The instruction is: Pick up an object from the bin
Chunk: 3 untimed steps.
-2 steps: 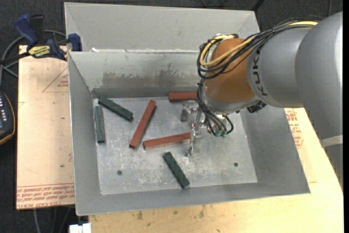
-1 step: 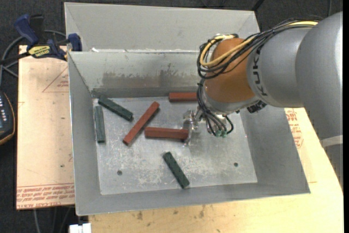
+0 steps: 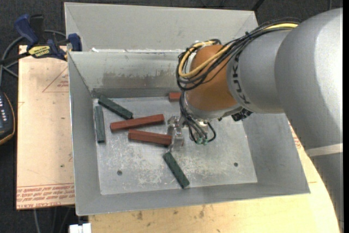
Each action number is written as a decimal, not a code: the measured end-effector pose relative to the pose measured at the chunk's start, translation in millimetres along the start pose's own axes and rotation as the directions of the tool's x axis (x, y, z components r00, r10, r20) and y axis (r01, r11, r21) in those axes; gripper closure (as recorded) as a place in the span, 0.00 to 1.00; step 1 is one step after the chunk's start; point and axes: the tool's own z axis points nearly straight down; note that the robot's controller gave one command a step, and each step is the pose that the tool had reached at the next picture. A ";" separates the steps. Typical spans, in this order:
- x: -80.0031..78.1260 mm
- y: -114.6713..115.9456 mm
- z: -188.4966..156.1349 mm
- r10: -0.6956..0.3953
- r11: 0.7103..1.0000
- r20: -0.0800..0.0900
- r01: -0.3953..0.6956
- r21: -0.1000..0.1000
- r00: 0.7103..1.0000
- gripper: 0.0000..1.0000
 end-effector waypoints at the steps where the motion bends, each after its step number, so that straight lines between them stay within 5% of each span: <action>1: -2.5 -5.0 -50.9 -0.086 0.996 0.005 0.086 0.000 0.996 1.00; 2: -1.4 -5.0 -48.6 -0.087 0.996 0.000 0.087 0.000 0.996 0.00; 3: -62.2 -20.5 -14.7 -0.109 0.994 0.002 0.109 0.001 0.994 0.00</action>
Offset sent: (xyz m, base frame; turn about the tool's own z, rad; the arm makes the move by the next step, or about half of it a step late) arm 0.0003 -0.0058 0.0486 -0.0871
